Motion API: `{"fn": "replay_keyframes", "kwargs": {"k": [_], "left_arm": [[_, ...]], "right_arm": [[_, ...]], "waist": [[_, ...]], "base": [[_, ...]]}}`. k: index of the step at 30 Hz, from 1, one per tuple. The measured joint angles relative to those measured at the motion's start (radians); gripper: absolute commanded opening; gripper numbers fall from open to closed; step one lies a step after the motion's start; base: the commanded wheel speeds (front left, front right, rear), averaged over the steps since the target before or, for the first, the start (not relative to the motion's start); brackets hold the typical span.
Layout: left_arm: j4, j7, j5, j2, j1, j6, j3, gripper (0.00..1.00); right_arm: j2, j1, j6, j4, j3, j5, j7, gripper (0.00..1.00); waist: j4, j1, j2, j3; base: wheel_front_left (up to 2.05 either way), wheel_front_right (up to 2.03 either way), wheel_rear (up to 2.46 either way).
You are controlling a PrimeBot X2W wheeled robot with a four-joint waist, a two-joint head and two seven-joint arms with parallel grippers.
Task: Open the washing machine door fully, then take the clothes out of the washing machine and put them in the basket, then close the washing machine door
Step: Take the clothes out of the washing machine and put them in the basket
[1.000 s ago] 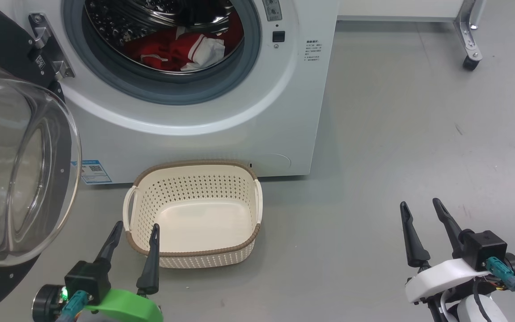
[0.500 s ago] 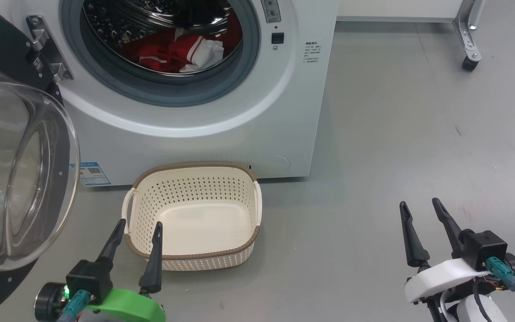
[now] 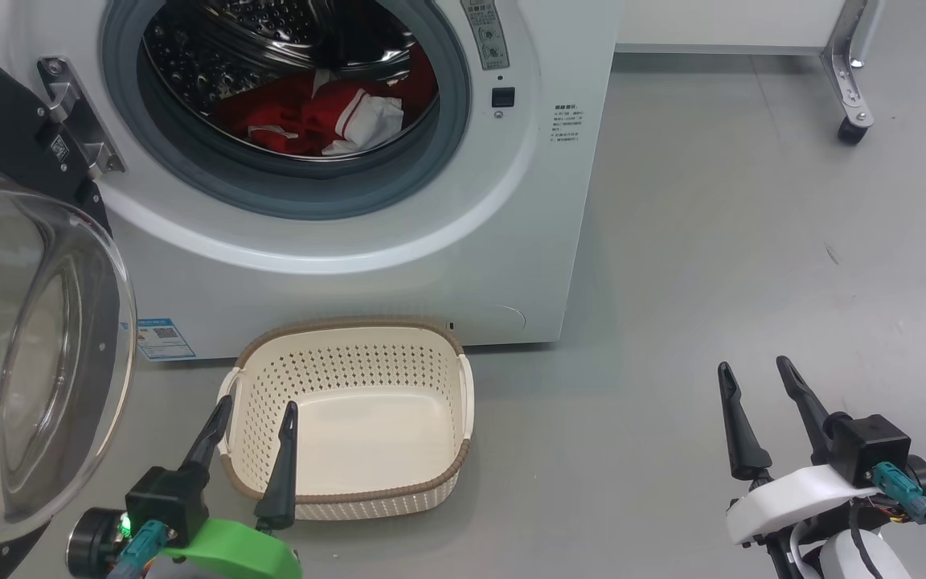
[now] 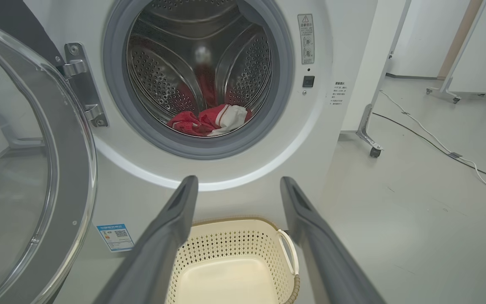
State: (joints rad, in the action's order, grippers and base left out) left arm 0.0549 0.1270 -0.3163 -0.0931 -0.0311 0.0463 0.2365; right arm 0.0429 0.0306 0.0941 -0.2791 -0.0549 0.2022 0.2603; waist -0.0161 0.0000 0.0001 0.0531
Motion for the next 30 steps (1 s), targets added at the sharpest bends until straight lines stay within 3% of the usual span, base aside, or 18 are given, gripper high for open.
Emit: {"fn": "replay_keyframes", "kwargs": {"k": [15, 30], "left_arm": [[0.000, 0.000, 0.001, -0.004, 0.000, 0.001, -0.001, 1.00], [-0.001, 0.000, 0.002, -0.008, 0.000, 0.002, -0.002, 1.00]], "right_arm": [[0.000, 0.000, 0.000, 0.000, -0.008, 0.000, 0.000, 1.00], [-0.001, 0.000, -0.002, 0.003, -0.013, 0.000, 0.000, 1.00]], "waist": [[0.005, 0.0000, 0.0000, -0.004], [0.004, 0.0000, 0.0000, 0.007]], "base": [[0.73, -0.73, 0.00], [0.14, -0.14, 0.00]]}}
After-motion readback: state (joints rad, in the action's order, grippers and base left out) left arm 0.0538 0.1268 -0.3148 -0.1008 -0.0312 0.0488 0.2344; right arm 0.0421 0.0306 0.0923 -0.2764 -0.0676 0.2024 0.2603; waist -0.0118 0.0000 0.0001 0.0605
